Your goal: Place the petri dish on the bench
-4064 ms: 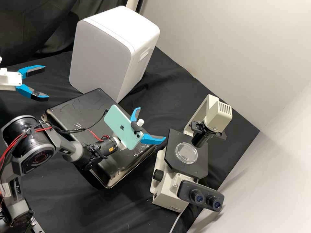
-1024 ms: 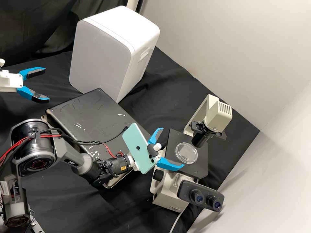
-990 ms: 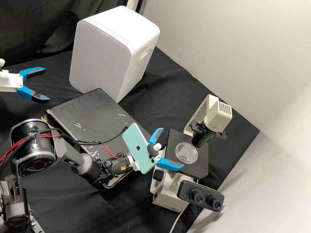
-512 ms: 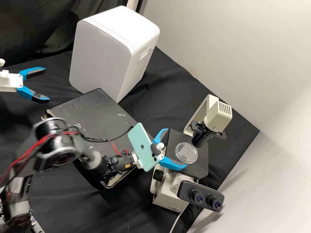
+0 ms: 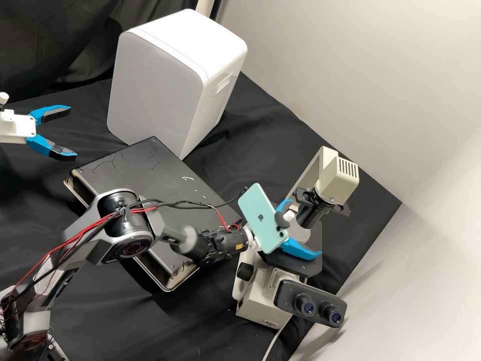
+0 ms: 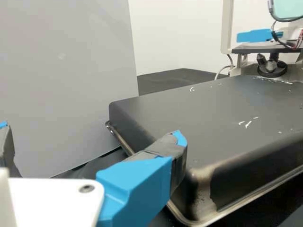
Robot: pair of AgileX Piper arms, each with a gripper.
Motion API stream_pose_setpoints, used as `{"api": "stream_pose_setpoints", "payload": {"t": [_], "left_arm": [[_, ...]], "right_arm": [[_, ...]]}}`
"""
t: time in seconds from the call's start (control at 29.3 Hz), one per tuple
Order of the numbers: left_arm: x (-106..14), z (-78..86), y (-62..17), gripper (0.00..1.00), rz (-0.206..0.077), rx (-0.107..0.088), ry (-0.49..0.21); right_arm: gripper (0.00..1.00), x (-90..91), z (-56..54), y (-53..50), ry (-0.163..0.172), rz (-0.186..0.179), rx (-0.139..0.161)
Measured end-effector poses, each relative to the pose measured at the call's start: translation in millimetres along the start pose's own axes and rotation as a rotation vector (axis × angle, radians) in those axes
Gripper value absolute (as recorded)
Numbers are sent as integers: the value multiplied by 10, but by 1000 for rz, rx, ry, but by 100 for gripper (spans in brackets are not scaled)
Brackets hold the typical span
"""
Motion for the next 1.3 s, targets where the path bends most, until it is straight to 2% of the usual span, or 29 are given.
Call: {"api": "stream_pose_setpoints", "payload": {"t": [0.31, 0.44, 0.79, 0.82, 0.99, 1.16, 1.3], "left_arm": [[1, -6, 1, 100, 1, 0, 3], [3, -18, 4, 100, 2, -1, 11], [4, -36, 10, 100, 6, -2, 20], [4, -34, 10, 100, 6, -2, 19], [5, -38, 11, 100, 6, -1, 21], [5, -37, 12, 100, 7, 2, 18], [5, -37, 12, 100, 7, 2, 18]], "right_arm": [[100, 74, -24, 20, -10, -11, 2], [100, 84, -30, 32, -9, -8, 16], [100, 88, -15, 40, -10, -12, 8], [0, 88, -17, 38, -8, -14, 7], [0, 88, -28, 26, 4, -28, 29], [0, 102, -43, 38, 9, -25, 35], [0, 103, -45, 27, 15, -33, 23]]}}
